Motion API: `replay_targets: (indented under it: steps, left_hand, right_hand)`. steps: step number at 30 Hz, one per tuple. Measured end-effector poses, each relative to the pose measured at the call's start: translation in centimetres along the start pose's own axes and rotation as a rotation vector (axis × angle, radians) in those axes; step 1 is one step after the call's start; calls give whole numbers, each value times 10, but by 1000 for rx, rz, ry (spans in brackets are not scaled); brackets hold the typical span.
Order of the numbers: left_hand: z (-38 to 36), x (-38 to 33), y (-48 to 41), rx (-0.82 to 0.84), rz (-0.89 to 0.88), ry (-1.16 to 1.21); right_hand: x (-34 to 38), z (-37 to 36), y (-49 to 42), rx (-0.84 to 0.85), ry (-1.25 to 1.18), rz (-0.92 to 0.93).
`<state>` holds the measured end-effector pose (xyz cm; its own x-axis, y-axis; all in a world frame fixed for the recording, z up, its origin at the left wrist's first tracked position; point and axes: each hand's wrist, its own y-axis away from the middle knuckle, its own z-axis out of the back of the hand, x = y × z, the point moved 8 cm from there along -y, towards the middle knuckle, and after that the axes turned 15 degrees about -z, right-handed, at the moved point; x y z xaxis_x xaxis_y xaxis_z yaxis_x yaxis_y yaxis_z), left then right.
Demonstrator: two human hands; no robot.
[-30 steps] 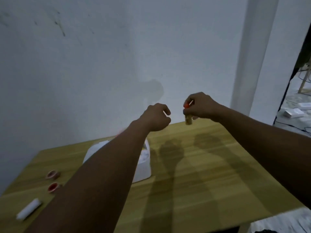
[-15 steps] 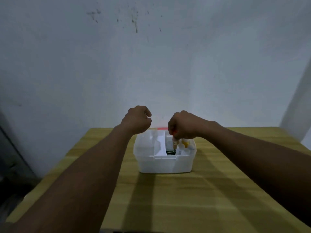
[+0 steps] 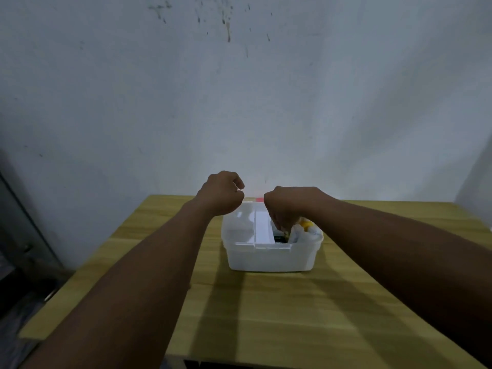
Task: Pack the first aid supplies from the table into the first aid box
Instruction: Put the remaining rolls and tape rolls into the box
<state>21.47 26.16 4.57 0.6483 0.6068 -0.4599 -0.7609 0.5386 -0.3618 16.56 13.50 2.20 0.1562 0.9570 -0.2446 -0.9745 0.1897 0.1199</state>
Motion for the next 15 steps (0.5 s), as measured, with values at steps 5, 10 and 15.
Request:
replay_targets:
  steps: [5, 10, 15]
  left_hand:
    - [1, 12, 5, 1, 24, 4]
    - [0, 17, 10, 11, 32, 13]
    - [28, 38, 31, -14, 76, 0]
  right_hand:
    - [-1, -17, 1, 4, -8, 3]
    - [-7, -25, 2, -18, -8, -2]
    - [1, 22, 1, -55, -73, 42]
